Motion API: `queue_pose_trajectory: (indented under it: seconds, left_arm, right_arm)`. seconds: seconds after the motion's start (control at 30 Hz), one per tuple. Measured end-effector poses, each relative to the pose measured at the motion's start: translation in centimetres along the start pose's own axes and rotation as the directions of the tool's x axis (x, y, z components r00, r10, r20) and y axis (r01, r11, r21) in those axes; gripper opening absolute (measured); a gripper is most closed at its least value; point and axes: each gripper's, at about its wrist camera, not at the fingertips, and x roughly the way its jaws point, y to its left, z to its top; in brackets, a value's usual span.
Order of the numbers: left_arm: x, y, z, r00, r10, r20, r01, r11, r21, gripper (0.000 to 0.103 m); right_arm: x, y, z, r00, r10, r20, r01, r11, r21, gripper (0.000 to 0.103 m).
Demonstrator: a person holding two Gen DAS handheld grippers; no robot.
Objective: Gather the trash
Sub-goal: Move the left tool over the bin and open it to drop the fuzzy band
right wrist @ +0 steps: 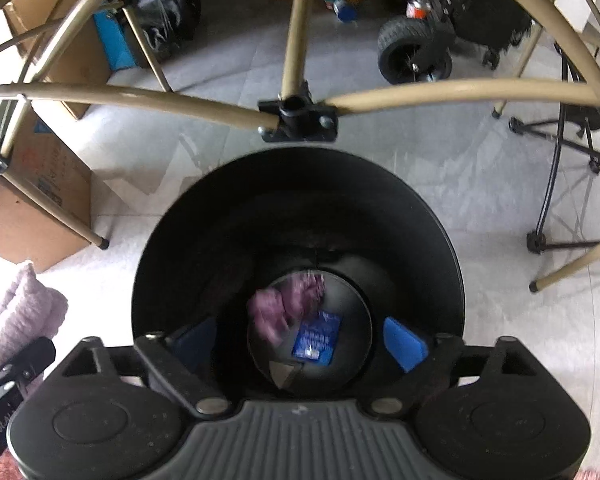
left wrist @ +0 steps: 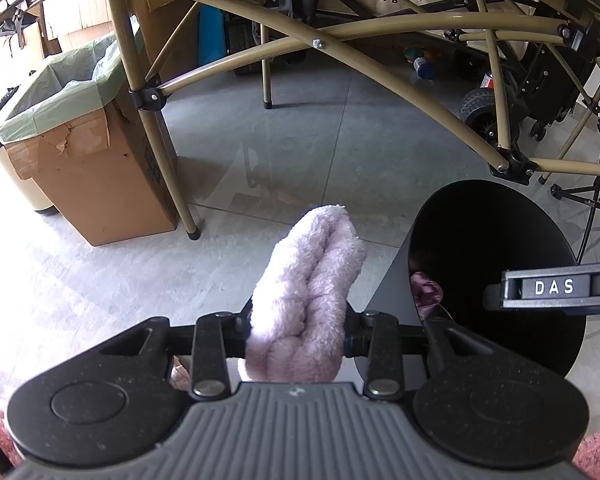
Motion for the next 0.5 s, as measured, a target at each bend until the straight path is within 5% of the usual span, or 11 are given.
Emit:
queue_pose_trajectory:
  seconds: [0.5]
  left_arm:
    - [-0.47,-0.21,-0.04,1.0,-0.011,0.011,0.01,1.0,0.008,0.036]
  right_arm:
    - [-0.58,0.17,-0.29,1.0,-0.001,-0.023,0.0,1.0,-0.023,0.098]
